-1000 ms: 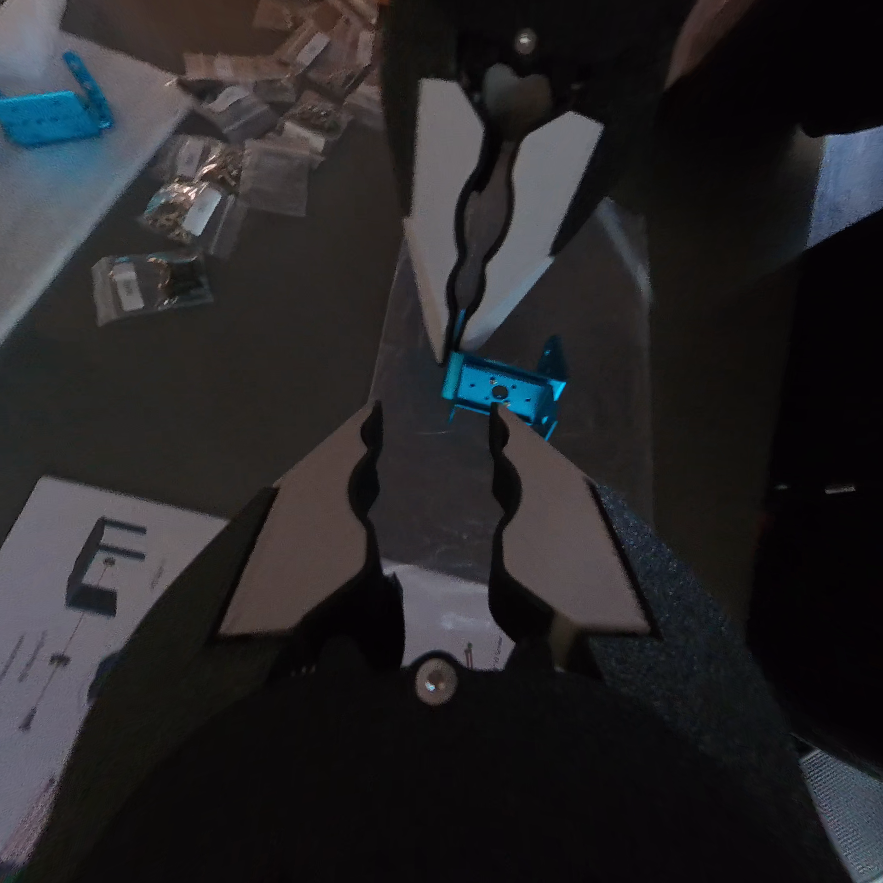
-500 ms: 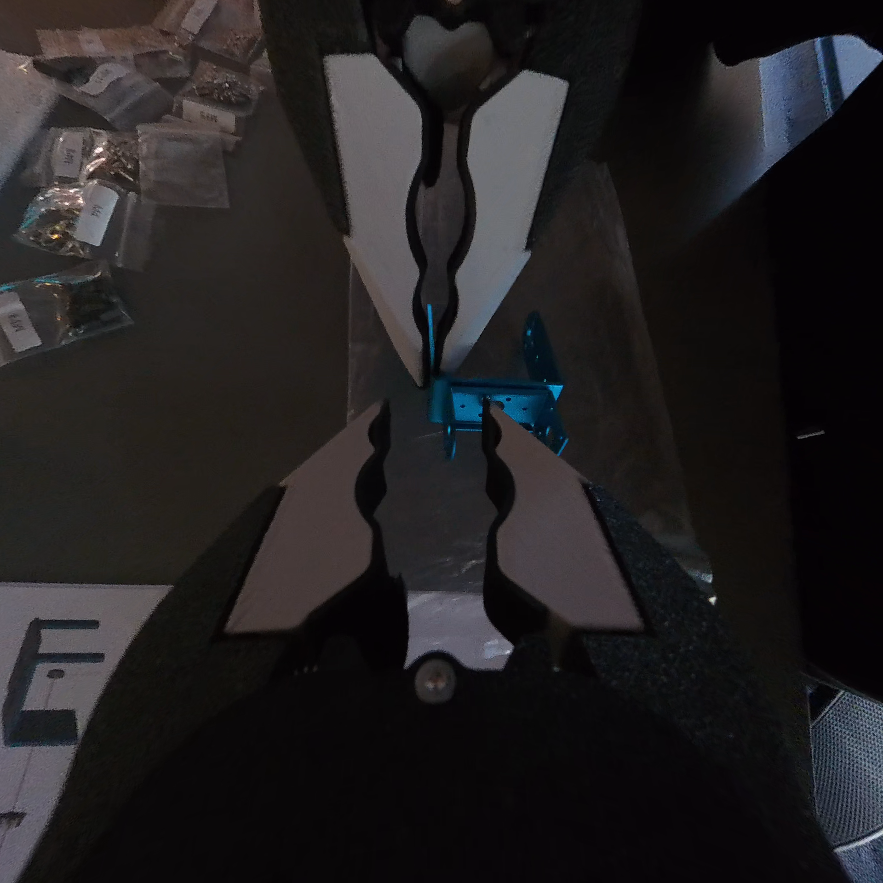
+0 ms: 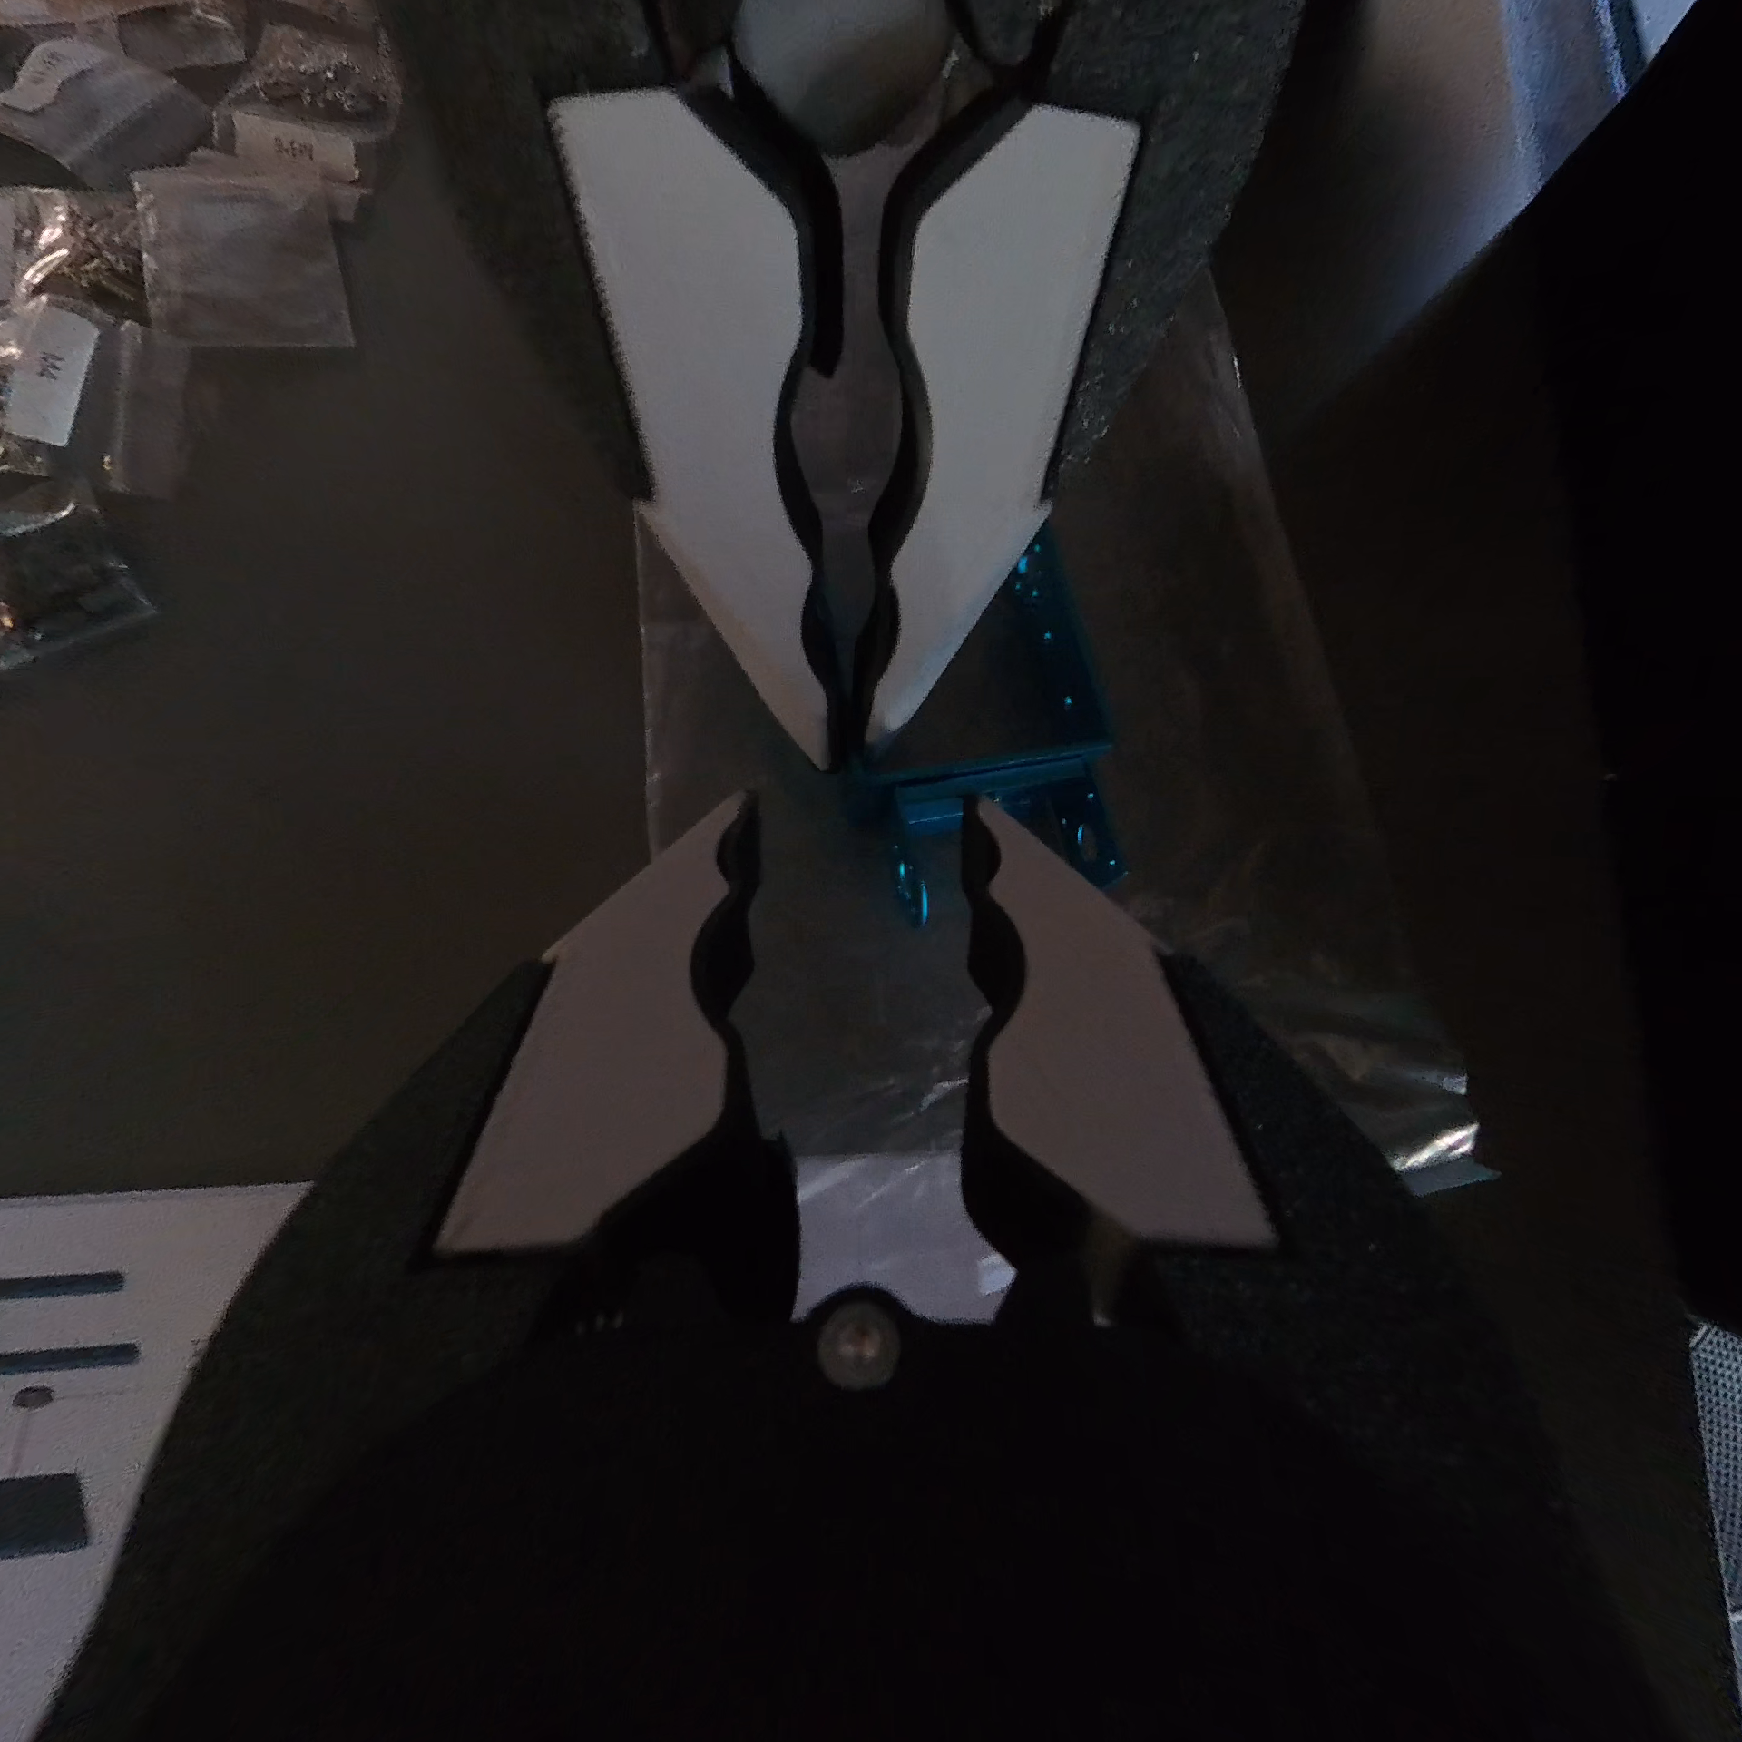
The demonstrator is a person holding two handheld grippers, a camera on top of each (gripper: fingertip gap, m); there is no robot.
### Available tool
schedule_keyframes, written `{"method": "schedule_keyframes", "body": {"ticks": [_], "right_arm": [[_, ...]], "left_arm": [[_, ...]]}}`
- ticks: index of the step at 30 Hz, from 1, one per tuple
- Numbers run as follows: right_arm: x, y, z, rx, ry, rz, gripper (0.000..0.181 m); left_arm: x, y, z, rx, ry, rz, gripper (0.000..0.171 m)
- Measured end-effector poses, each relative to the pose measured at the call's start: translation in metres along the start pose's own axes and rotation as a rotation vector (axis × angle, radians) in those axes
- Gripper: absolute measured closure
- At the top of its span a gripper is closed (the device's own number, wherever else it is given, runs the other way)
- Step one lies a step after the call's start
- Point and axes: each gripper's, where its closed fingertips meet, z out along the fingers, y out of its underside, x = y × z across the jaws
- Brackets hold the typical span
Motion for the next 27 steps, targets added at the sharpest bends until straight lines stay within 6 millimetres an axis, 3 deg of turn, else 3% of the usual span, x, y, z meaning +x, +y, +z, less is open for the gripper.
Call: {"method": "schedule_keyframes", "body": {"ticks": [4, 7, 12, 15, 17, 27], "right_arm": [[0.000, -0.001, 0.000, 0.042, -0.009, 0.031, 0.180], [0.003, 0.000, -0.002, 0.075, -0.013, 0.065, 0.160], [0.003, 0.011, -0.033, 0.170, 0.011, 0.076, 0.144], [-0.013, 0.030, -0.043, 0.245, -0.027, 0.002, 0.107], [-0.022, 0.039, -0.039, 0.294, -0.036, -0.015, 0.097], [-0.022, 0.035, -0.023, 0.292, -0.014, -0.049, 0.121]], "left_arm": [[0.000, 0.000, -0.001, 0.027, 0.010, -0.012, 0.129], [0.003, -0.001, -0.002, 0.030, 0.010, 0.018, 0.129], [0.005, -0.002, -0.002, 0.009, 0.030, 0.056, 0.129], [0.005, -0.001, -0.004, -0.002, 0.050, 0.093, 0.129], [0.006, 0.000, -0.004, -0.002, 0.070, 0.114, 0.129], [0.003, -0.008, 0.001, 0.047, 0.066, 0.211, 0.135]]}}
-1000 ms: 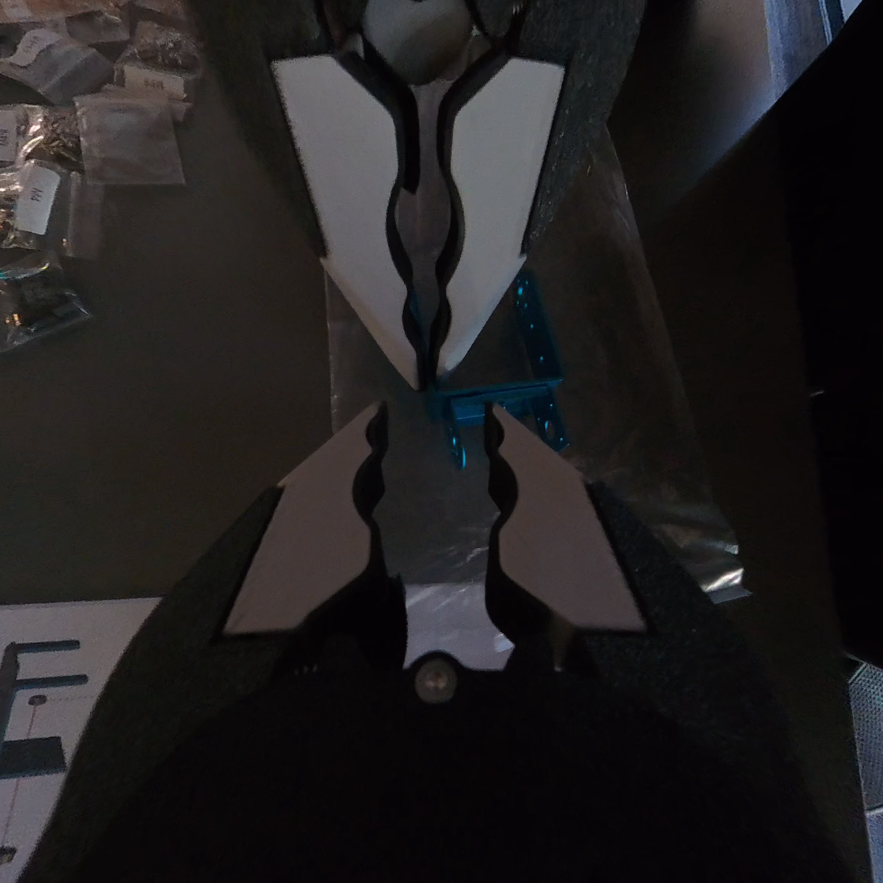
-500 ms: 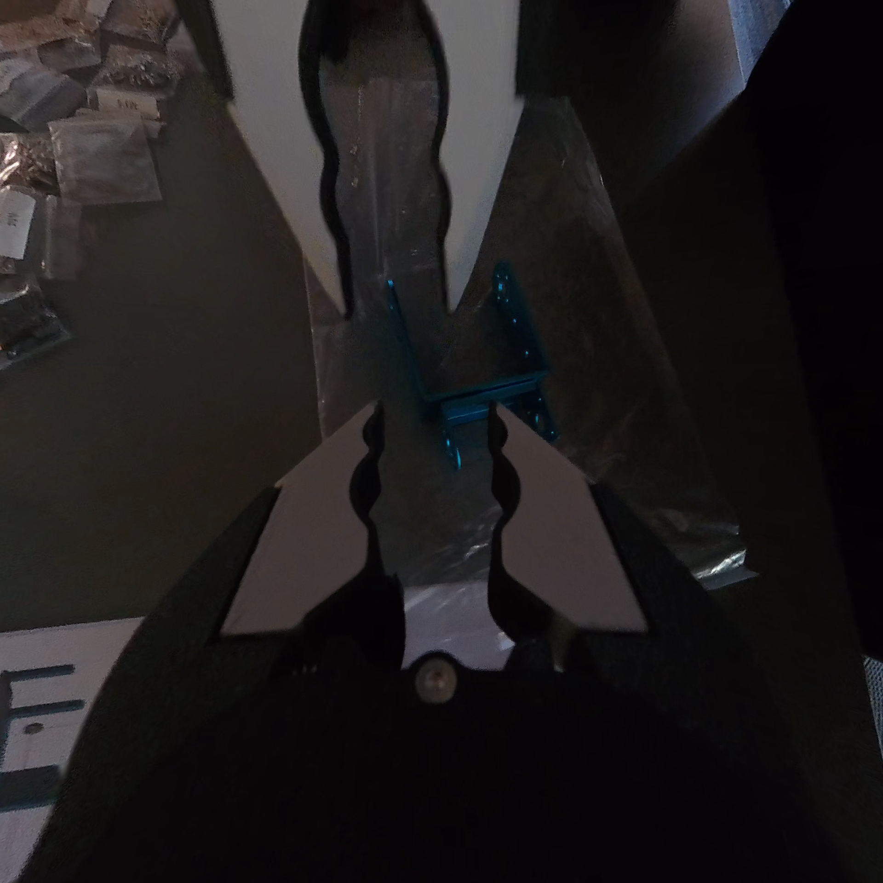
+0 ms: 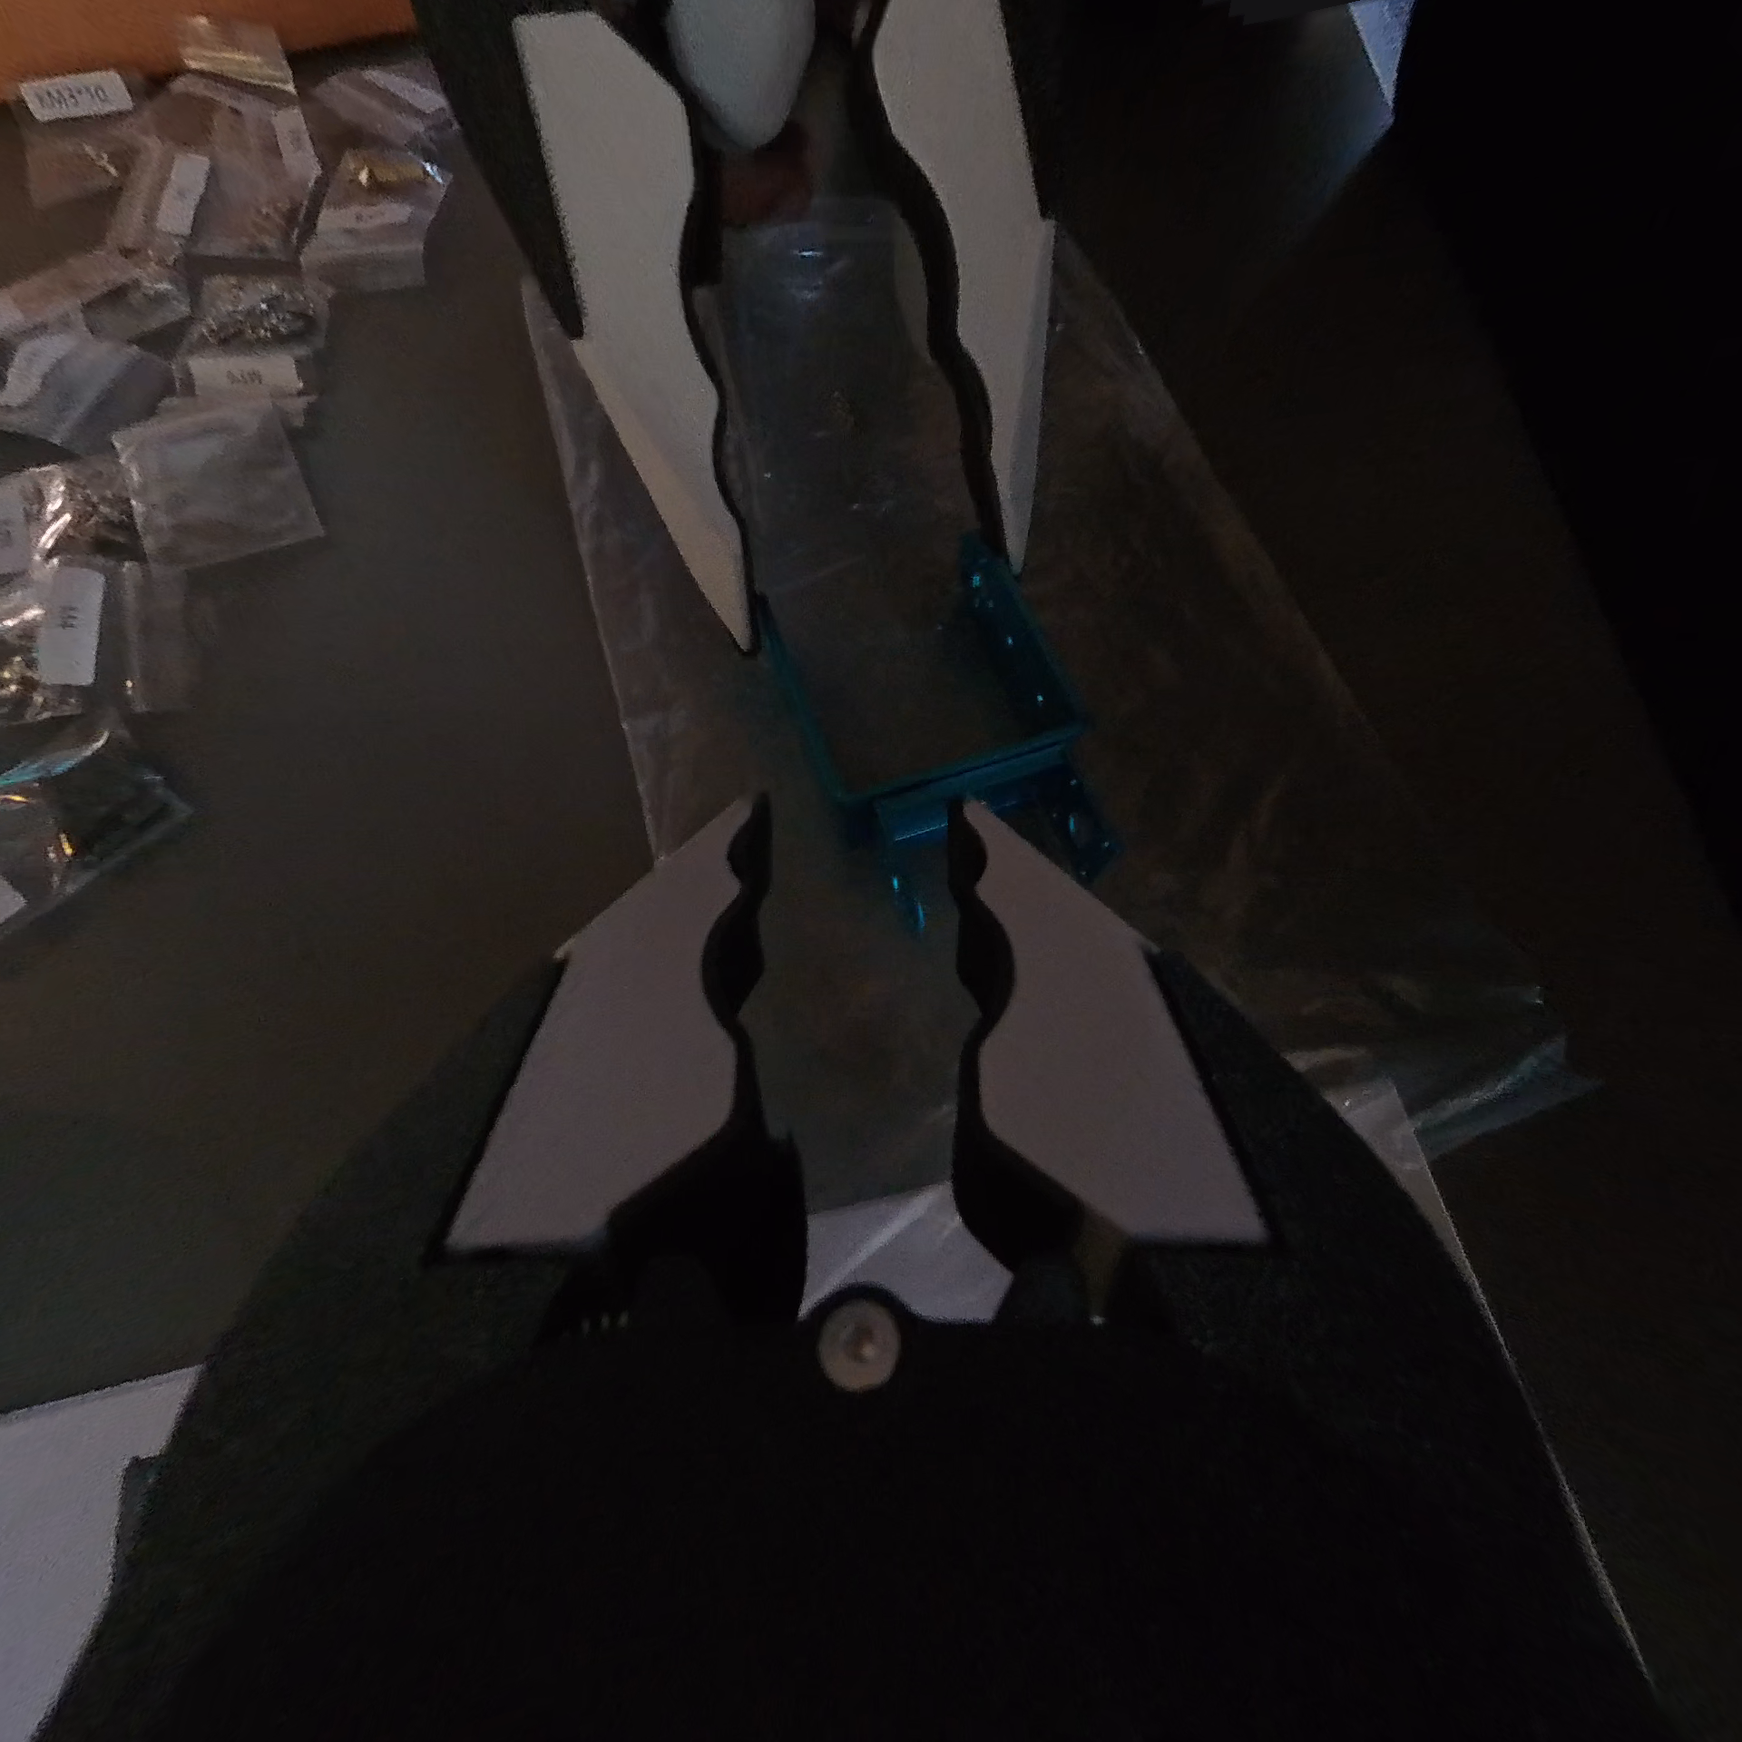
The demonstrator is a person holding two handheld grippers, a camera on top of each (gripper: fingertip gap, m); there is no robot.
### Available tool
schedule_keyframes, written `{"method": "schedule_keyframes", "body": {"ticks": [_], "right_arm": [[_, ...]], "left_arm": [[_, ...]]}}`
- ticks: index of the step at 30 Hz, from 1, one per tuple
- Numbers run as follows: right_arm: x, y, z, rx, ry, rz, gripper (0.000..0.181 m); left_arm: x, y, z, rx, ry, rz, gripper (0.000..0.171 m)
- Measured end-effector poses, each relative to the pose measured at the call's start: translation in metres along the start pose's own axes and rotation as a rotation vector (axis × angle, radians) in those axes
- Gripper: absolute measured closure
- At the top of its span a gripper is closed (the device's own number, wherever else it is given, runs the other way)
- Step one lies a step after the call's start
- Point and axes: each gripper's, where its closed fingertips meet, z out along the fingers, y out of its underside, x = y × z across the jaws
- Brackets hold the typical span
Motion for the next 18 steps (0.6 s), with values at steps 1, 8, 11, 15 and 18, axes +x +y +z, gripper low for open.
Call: {"method": "schedule_keyframes", "body": {"ticks": [1, 8, 11, 15, 18], "right_arm": [[-0.001, 0.000, 0.001, -0.004, -0.002, 0.000, 0.121], [-0.006, 0.000, 0.002, -0.006, -0.033, -0.025, 0.121], [-0.008, -0.002, 0.004, -0.014, -0.044, -0.039, 0.121], [-0.010, -0.001, 0.004, -0.018, -0.055, -0.054, 0.121], [-0.009, -0.001, 0.003, -0.022, -0.056, -0.051, 0.120]], "left_arm": [[0.001, -0.001, 0.000, 0.004, 0.003, 0.004, 0.135], [0.013, 0.002, 0.005, -0.023, -0.007, 0.119, 0.145], [0.016, 0.004, 0.008, -0.036, -0.033, 0.154, 0.144], [0.019, 0.003, 0.008, -0.036, -0.064, 0.187, 0.143], [0.017, 0.003, 0.009, -0.035, -0.101, 0.197, 0.143]]}}
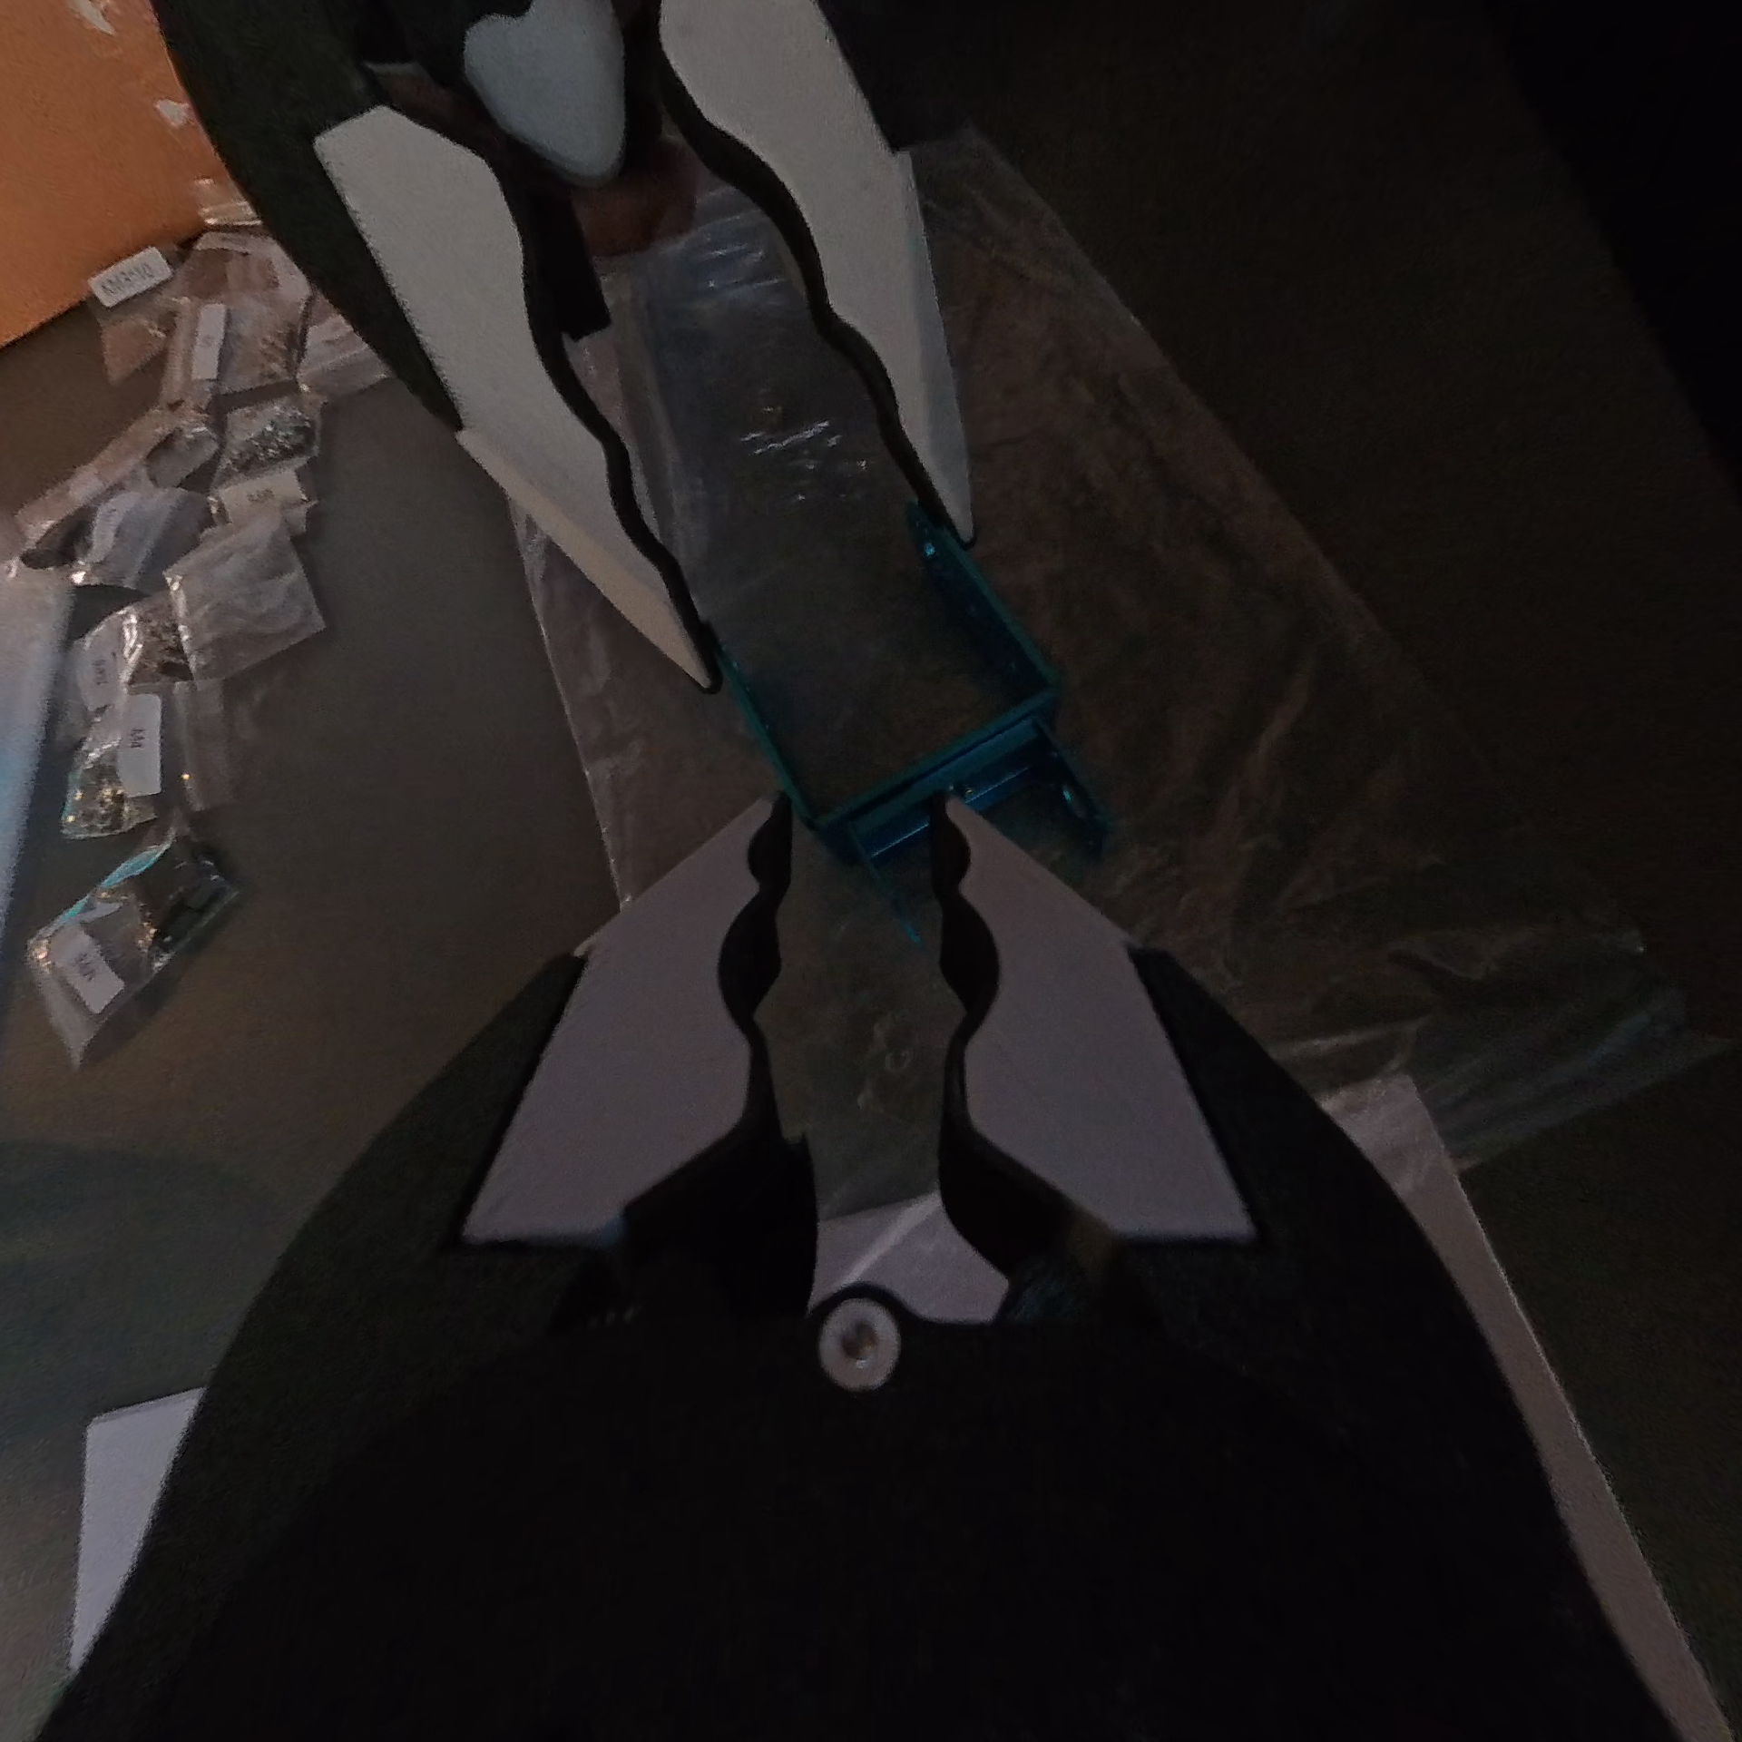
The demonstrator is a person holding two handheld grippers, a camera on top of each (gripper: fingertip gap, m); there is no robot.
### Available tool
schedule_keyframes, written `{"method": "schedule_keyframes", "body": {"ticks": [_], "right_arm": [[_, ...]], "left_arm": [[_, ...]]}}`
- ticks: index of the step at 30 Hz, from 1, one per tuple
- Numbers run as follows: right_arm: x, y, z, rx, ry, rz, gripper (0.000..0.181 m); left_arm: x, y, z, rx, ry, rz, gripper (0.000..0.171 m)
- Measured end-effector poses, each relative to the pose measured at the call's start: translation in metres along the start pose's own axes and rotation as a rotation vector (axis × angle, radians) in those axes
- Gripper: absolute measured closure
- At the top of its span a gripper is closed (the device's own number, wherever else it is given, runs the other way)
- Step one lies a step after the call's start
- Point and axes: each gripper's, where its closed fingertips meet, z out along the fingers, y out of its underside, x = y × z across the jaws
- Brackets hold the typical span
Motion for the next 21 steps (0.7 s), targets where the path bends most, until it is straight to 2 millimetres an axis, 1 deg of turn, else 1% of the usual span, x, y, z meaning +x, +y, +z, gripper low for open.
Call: {"method": "schedule_keyframes", "body": {"ticks": [9, 11, 12, 13, 14, 15, 16, 17, 19, 21], "right_arm": [[-0.002, -0.001, 0.000, -0.014, -0.026, -0.007, 0.120], [-0.005, -0.002, -0.008, -0.009, -0.041, 0.028, 0.107], [-0.004, -0.002, -0.018, -0.005, -0.030, 0.045, 0.108], [0.000, -0.001, -0.031, 0.007, 0.000, 0.058, 0.114], [0.001, 0.004, -0.046, 0.004, 0.020, 0.070, 0.126], [0.001, 0.012, -0.059, -0.017, 0.025, 0.082, 0.144], [0.001, 0.023, -0.071, -0.047, 0.027, 0.097, 0.155], [0.001, 0.034, -0.079, -0.086, 0.035, 0.114, 0.159], [-0.003, 0.050, -0.084, -0.167, 0.028, 0.112, 0.162], [-0.009, 0.063, -0.080, -0.256, 0.018, 0.084, 0.162]], "left_arm": [[0.002, 0.000, 0.000, -0.005, -0.014, -0.014, 0.144], [0.002, 0.000, 0.000, -0.006, -0.017, -0.016, 0.144], [0.002, 0.000, 0.000, -0.006, -0.017, -0.018, 0.144], [0.002, -0.001, 0.000, -0.006, -0.018, -0.017, 0.144], [0.002, 0.000, 0.000, -0.006, -0.019, -0.016, 0.144], [0.002, 0.000, 0.000, -0.007, -0.020, -0.015, 0.143], [0.002, 0.000, 0.001, -0.007, -0.019, -0.016, 0.144], [0.002, 0.000, 0.001, -0.006, -0.017, -0.018, 0.144], [0.001, 0.000, 0.001, -0.005, -0.016, -0.021, 0.144], [0.001, 0.000, 0.001, -0.005, -0.019, -0.019, 0.144]]}}
